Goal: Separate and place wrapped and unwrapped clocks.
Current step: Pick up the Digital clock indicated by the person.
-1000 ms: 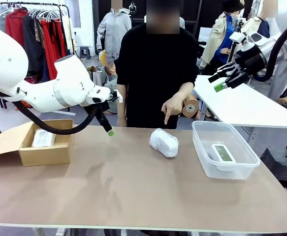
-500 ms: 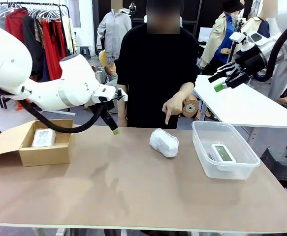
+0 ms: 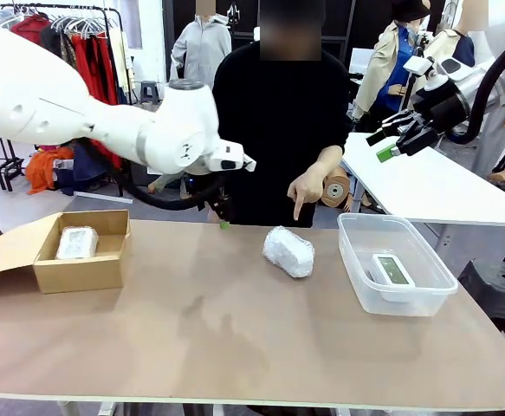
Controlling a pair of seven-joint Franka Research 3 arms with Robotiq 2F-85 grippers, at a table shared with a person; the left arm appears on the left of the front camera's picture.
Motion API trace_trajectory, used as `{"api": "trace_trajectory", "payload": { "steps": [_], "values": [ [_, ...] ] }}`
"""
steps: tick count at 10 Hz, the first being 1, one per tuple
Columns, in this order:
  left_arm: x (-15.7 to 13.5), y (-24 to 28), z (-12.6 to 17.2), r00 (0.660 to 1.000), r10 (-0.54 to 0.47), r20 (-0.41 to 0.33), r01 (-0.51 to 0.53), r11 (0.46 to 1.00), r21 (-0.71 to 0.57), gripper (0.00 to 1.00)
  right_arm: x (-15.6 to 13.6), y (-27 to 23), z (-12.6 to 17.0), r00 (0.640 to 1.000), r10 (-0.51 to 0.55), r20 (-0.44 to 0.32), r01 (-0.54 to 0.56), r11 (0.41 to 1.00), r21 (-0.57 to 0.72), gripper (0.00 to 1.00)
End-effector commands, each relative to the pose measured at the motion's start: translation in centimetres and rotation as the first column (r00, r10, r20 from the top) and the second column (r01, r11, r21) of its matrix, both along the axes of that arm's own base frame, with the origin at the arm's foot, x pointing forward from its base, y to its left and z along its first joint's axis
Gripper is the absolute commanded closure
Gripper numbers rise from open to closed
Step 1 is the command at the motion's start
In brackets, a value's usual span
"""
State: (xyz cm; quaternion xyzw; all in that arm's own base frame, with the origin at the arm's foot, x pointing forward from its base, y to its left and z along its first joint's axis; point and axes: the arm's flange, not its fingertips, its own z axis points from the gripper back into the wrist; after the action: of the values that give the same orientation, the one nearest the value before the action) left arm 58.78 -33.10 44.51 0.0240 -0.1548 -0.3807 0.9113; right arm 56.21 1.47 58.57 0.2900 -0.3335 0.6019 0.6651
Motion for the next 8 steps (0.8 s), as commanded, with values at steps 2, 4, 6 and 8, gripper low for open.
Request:
{"api": "trace_trajectory", "payload": {
  "steps": [2, 4, 6, 8],
  "values": [
    [1.8, -5.9, -0.3, 0.977, 0.204, -0.054, -0.202, 0.978, 0.044, 0.0, -0.1, 0.0, 0.2, 1.0, 0.002, 0.004, -0.002, 1.0, -0.007, 0.0],
    [2.6, -8.3, -0.9, 0.938, 0.336, -0.083, -0.34, 0.939, -0.044, 0.0, -0.1, 0.0, 0.2, 1.0, 0.002, 0.004, -0.002, 1.0, -0.007, 0.0],
    [3.4, -9.4, -0.9, 0.912, 0.409, -0.028, -0.408, 0.9, -0.155, 0.0, -0.1, 0.0, 0.2, 1.0, 0.002, 0.004, -0.002, 1.0, -0.007, 0.0],
    [2.4, -9.3, -1.4, 0.927, 0.368, -0.068, -0.373, 0.923, -0.094, 0.0, -0.1, 0.0, 0.2, 1.0, 0.002, 0.004, -0.002, 1.0, -0.007, 0.0]
  ]
}}
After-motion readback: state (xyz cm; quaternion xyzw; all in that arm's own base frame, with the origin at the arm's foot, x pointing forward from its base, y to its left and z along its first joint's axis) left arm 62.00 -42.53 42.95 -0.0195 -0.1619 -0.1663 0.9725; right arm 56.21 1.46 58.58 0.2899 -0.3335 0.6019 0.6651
